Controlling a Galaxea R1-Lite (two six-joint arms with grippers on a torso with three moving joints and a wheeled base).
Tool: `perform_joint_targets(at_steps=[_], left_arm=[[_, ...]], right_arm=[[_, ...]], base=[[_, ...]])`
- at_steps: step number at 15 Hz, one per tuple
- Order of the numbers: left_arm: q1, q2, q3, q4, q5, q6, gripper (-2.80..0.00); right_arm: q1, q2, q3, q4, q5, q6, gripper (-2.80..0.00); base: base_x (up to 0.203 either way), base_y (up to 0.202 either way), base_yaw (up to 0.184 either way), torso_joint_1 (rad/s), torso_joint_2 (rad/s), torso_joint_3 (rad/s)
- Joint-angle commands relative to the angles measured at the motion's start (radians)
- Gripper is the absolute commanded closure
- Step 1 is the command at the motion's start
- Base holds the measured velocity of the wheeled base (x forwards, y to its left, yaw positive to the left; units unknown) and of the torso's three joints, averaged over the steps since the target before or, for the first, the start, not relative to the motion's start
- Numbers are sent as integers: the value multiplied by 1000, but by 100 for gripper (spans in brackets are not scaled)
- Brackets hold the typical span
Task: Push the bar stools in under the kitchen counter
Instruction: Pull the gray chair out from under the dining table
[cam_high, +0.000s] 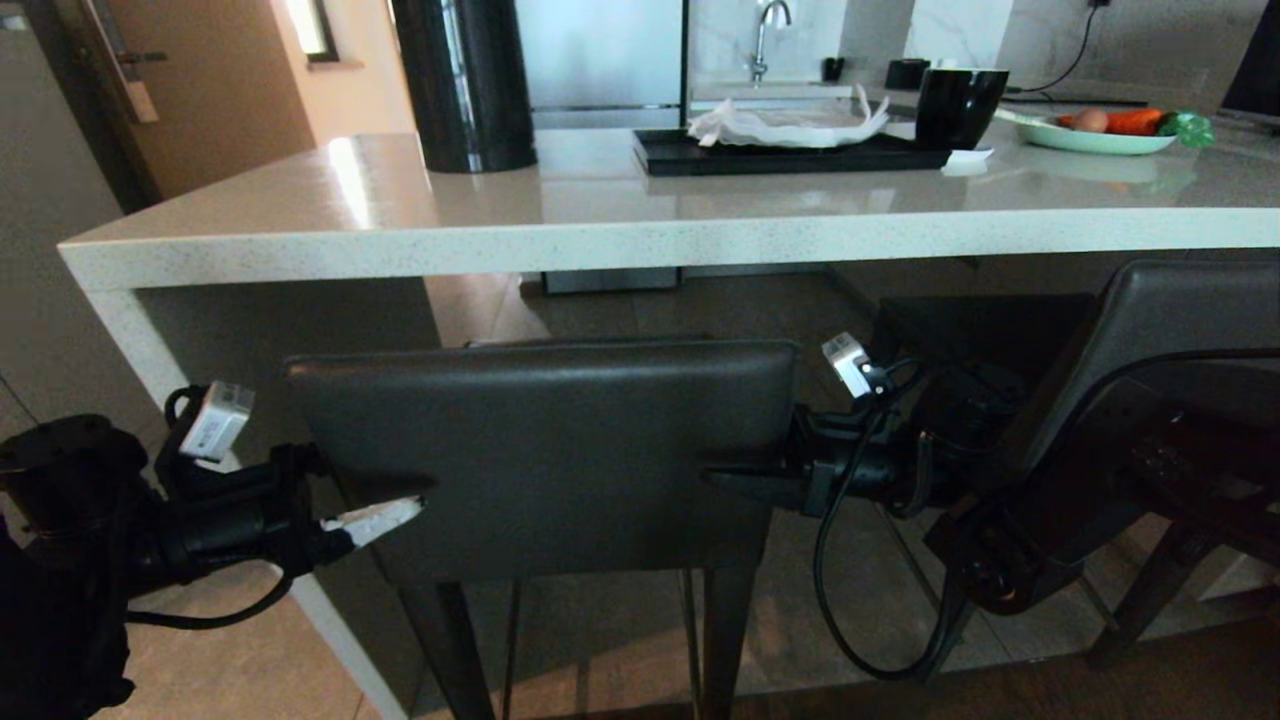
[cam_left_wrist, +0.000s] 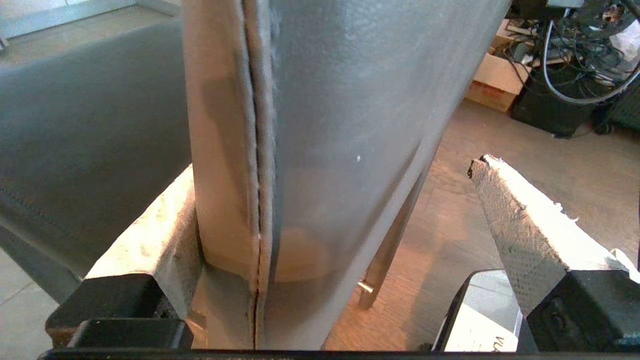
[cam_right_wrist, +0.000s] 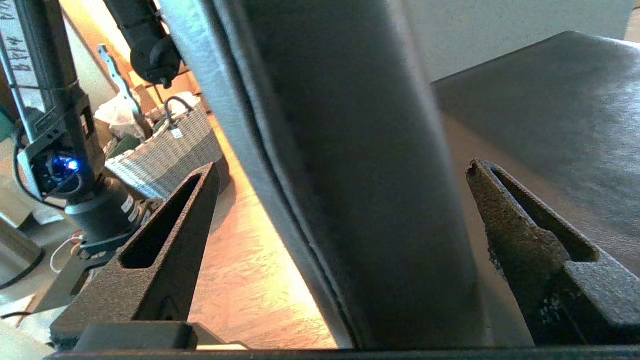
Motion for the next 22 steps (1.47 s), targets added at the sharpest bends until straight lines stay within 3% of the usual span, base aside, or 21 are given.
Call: perform_joint_targets(at_steps=[1,19,22], left_arm=[[-3,6,-10,-11,-4,-2,-280],[-14,2,3,-11,-2,3,-280],[-12,7,2,-11,-2,3,-280]], right_arm=[[0,1,1,-9,6,-2,-280],[10,12,12,-9,9,-9,-280],[10,16,8,-9,5,-9,-280]], base=[[0,0,0,0,0,0],[0,0,0,0,0,0],[-169,0,-1,0,7,1]])
